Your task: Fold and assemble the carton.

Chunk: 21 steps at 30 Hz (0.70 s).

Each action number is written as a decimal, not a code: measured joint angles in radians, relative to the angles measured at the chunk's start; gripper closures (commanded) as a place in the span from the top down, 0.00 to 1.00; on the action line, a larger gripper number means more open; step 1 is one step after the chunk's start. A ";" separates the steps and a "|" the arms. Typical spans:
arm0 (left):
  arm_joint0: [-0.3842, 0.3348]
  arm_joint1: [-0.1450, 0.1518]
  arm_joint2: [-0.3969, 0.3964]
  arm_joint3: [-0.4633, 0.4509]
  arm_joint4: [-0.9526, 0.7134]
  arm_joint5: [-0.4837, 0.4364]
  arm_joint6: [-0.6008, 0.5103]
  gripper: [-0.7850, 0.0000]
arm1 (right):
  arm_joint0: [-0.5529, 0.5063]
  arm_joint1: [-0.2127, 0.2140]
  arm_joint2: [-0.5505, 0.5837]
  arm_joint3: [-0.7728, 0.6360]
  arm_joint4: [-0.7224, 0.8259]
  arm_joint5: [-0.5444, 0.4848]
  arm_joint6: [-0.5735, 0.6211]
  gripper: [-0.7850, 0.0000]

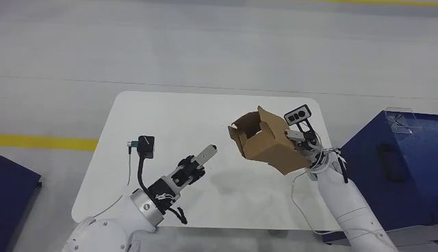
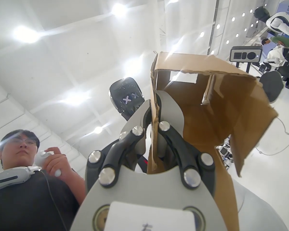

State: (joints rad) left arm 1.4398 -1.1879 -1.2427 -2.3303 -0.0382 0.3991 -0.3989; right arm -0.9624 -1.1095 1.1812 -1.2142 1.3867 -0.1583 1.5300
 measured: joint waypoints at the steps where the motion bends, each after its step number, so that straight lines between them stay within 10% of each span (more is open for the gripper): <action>1: 0.000 0.000 0.000 0.000 0.000 0.000 0.000 1.00 | 0.000 0.000 0.000 0.000 0.000 0.000 0.000 0.00; 21: 0.001 0.005 -0.038 0.048 0.005 0.066 -0.027 1.00 | -0.075 -0.008 -0.005 -0.064 -0.023 0.026 -0.056 0.00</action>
State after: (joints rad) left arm 1.4413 -1.1825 -1.2812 -2.2821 -0.0329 0.4655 -0.4259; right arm -1.0377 -1.1171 1.1762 -1.2781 1.3633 -0.1328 1.4736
